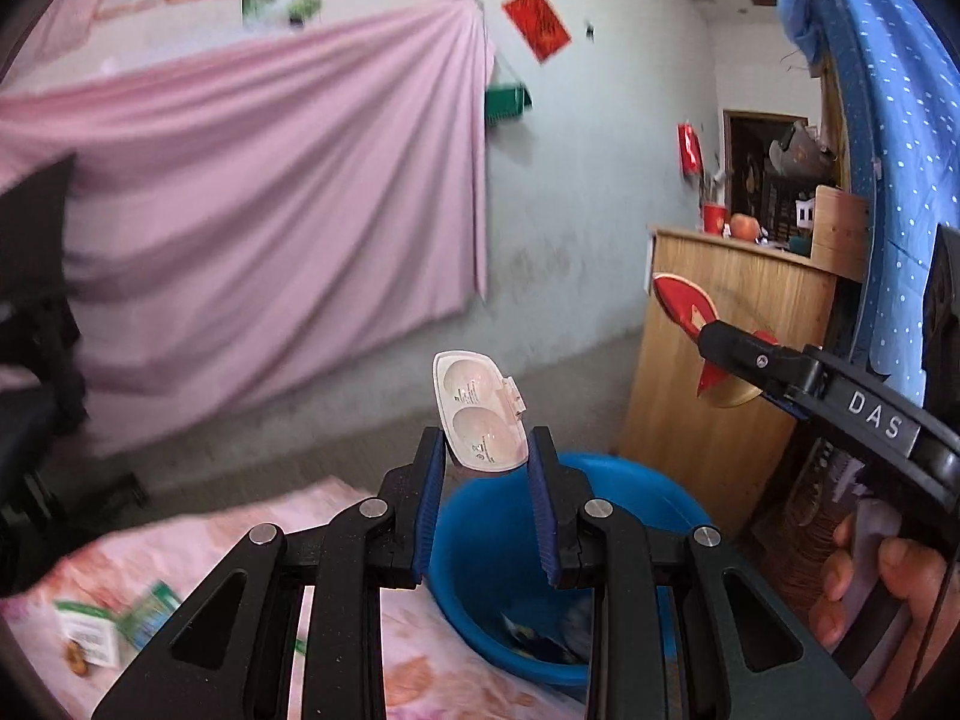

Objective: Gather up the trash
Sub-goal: 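Lift the white case and red cup and carry them over the blue basin, then open both tools to drop the case and cup into the basin, then move both tools back over the table toward the remaining items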

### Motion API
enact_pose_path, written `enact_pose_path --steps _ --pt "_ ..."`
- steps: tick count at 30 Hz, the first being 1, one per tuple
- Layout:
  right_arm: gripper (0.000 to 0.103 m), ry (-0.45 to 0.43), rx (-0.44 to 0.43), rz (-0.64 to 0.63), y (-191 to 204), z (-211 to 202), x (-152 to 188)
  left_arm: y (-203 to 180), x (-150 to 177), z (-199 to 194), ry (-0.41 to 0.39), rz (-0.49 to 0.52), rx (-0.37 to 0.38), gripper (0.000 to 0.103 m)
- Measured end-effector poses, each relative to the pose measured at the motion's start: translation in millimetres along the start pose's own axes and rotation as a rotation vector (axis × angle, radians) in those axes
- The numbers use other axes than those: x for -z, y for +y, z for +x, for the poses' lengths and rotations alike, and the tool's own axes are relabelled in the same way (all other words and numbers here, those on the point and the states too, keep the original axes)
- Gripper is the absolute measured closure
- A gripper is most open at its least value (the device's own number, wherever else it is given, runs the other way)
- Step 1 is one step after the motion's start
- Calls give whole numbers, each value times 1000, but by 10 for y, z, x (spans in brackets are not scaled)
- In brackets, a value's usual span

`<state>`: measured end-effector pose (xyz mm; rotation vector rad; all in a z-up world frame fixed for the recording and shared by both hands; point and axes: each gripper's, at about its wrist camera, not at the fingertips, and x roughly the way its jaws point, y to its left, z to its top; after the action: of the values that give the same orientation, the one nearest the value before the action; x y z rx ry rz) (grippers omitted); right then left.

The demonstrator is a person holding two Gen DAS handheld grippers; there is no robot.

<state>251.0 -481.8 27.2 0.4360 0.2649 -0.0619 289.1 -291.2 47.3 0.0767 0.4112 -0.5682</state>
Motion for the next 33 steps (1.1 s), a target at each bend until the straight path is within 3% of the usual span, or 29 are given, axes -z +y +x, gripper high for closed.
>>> enact_pose_path --steps 6,11,13,15,23,28,33 --pt "17 156 21 12 -113 293 105 -33 -89 318 146 -47 47 80" --pt "17 212 18 47 -192 430 184 30 -55 490 294 -118 111 79" --pt "16 233 -3 64 -196 478 202 88 -39 516 343 -163 118 76" --pt "16 244 -2 67 -191 512 215 147 -63 527 360 -207 119 65" --pt "12 242 -30 40 -39 534 206 373 -101 205 290 -247 51 61" --pt "0 177 -47 -62 254 398 187 644 -101 -279 120 -260 -76 38" --pt "0 52 -123 -153 628 166 192 918 -95 -801 -31 -286 -189 7"
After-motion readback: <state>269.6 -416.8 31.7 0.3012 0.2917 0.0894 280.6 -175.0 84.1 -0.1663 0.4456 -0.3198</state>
